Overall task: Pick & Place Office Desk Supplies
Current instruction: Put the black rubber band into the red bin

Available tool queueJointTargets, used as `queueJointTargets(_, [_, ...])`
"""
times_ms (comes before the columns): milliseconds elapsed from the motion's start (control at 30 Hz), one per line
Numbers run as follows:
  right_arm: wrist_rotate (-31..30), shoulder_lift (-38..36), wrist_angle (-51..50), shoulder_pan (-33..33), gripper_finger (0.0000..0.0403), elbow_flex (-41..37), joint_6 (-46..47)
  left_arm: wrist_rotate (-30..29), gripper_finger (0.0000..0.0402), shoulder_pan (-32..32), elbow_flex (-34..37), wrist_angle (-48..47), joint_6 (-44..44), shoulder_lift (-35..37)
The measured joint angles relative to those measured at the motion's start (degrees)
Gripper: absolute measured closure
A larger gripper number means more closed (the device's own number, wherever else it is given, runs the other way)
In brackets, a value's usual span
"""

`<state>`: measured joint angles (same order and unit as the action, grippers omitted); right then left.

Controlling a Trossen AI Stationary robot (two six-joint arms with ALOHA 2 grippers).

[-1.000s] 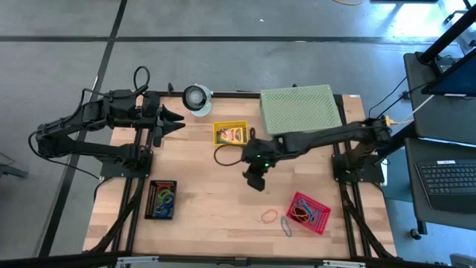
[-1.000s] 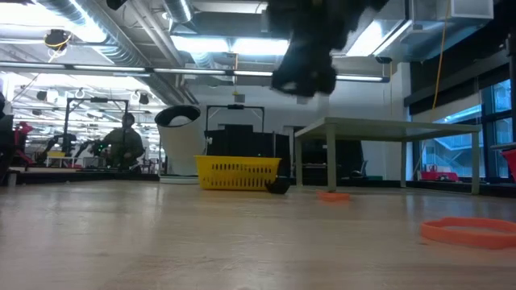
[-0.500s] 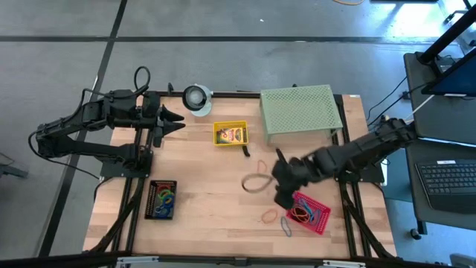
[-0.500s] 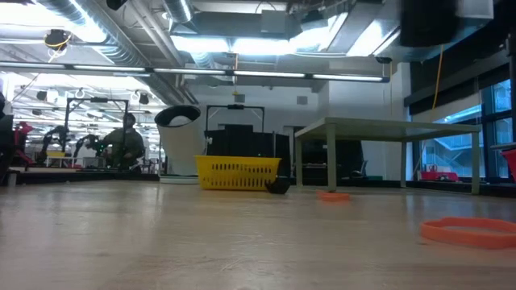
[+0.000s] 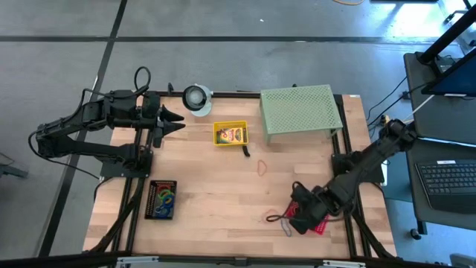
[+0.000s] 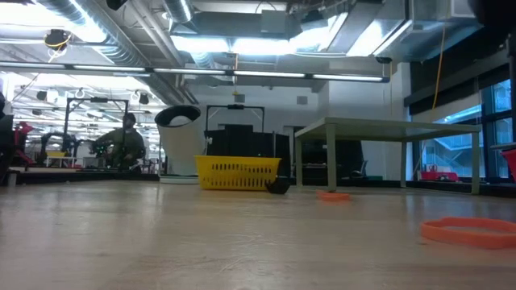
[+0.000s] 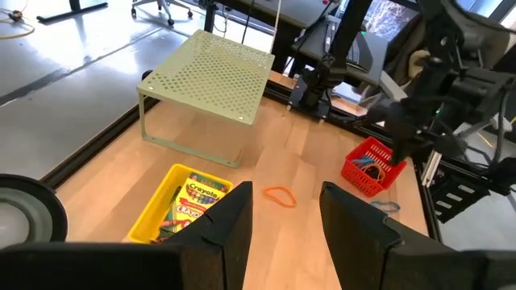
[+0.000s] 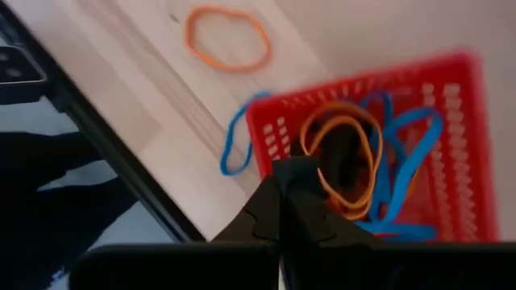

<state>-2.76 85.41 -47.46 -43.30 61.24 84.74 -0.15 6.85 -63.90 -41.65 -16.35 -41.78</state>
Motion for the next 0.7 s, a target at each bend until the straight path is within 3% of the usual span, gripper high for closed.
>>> queueJointTargets(333, [0.21,0.0,9.09,-3.28,0.0403,-9.93,10.87,0.14,0.0261,0.02,0.0,-0.02,0.06,-0.15])
queueJointTargets(700, [1.5,-0.02,10.19,-3.31,0.0391,-10.58,12.11,0.18,0.0261,0.02,0.0,-1.07,-0.38,-0.15])
